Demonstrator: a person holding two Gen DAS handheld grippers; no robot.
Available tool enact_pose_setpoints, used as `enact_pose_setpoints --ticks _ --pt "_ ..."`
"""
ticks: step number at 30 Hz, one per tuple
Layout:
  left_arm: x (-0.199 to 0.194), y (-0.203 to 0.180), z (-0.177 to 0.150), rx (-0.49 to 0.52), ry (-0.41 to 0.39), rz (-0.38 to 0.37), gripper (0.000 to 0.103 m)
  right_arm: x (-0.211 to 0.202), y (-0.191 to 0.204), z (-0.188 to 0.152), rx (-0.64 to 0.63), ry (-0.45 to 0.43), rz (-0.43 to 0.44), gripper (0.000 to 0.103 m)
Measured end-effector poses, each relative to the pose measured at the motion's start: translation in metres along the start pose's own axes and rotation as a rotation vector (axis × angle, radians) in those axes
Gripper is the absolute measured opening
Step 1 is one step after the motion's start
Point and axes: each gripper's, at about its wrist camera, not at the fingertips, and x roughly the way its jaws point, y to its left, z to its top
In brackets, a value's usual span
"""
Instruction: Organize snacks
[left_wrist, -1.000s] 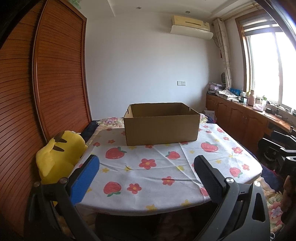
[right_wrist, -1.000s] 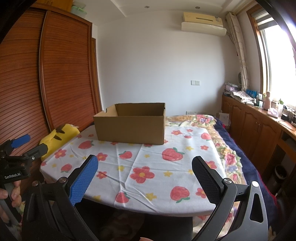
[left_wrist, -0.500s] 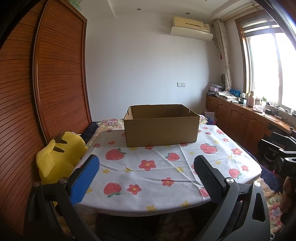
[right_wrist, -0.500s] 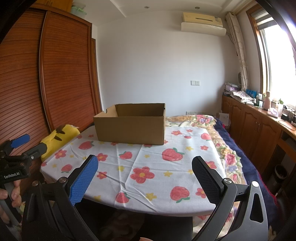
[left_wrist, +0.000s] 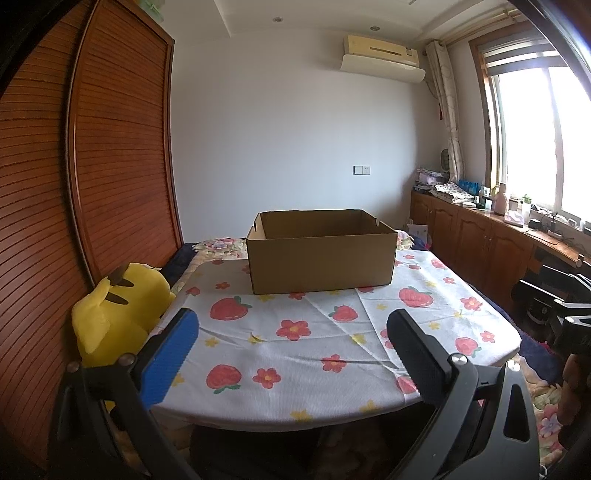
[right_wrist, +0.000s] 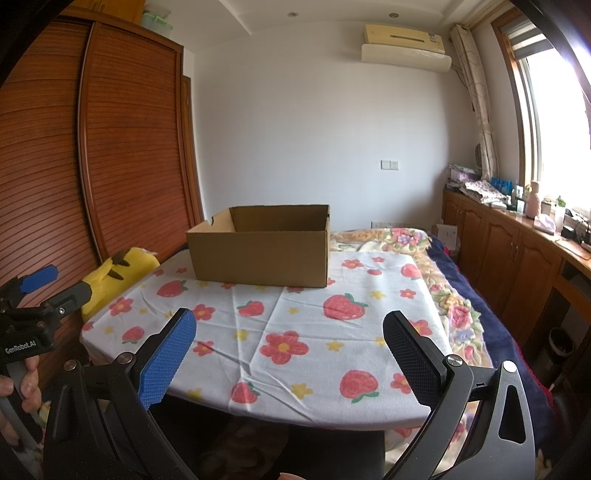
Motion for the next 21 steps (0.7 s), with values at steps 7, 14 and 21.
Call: enact_pose_setpoints --ticks 7,14,21 --pt "-0.0019 -0.0011 0.0016 -0.003 -0.003 0.0 0.103 -0.0003 -0.001 -0.0005 0.001 0.002 0.0 0.103" --pt "-0.0032 -0.0029 0.0013 -0.003 -0.003 0.001 0.103 0.0002 -0.0006 -0.0006 0.0 0.002 0.0 0.103" --pt "-0.0031 -0.0029 0.0012 -0.005 -0.004 0.002 0.103 -0.0012 -0.0012 -0.0012 0.0 -0.001 -0.002 0.103"
